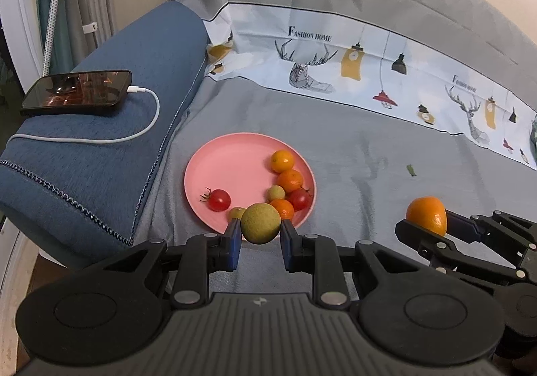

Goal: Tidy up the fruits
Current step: 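Carry the yellow fruit and mandarin in both tools over the pink plate, then release the yellow fruit onto the plate while the right tool drops the mandarin there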

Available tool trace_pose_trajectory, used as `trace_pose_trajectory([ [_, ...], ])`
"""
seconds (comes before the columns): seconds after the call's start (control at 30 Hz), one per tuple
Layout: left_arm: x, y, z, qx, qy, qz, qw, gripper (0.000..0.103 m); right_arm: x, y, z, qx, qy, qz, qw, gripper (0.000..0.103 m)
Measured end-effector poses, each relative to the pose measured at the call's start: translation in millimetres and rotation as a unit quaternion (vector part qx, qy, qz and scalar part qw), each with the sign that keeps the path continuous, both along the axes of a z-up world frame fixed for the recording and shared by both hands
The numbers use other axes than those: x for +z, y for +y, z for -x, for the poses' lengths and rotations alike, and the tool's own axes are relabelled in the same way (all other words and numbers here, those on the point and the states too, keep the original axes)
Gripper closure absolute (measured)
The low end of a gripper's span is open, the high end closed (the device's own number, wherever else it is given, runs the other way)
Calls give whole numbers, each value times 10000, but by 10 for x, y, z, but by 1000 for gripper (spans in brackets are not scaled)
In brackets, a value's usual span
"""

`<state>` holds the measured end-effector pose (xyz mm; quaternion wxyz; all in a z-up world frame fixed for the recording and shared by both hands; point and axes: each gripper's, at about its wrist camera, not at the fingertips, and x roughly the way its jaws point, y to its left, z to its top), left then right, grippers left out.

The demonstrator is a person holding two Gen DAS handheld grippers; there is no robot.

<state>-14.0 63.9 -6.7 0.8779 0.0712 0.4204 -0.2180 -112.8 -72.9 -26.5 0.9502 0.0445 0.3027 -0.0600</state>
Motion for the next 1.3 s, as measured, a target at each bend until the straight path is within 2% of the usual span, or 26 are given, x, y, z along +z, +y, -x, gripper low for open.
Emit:
trace_pose_trajectory([
  [0.67,-502,-237,-1078,129,392,-418,9983,76,-497,-56,-1199,456,443,-117,9979,67],
  [1.1,-890,-398,-1520,91,563,-737,9957,75,-824,-54,-1696,713,706,81,9949,67],
  [1.13,-903,-408,-1537,47,600,-729,9955,73,-843,-65,-1725,694,731,61,9949,66],
  [1.17,-904,-416,-1546,-10,646,-706,9954,54,-856,-76,-1757,681,748,28,9949,64],
  [1.2,-896,-427,-1555,-37,685,-696,9952,18,-862,-85,-1778,695,759,12,9947,56],
  [1.23,-879,-433,-1549,6,660,-707,9953,2,-859,-91,-1795,729,779,12,9943,51],
  [1.3,-812,-418,-1481,72,451,-686,9966,0,-829,-103,-1787,730,736,56,9946,32],
])
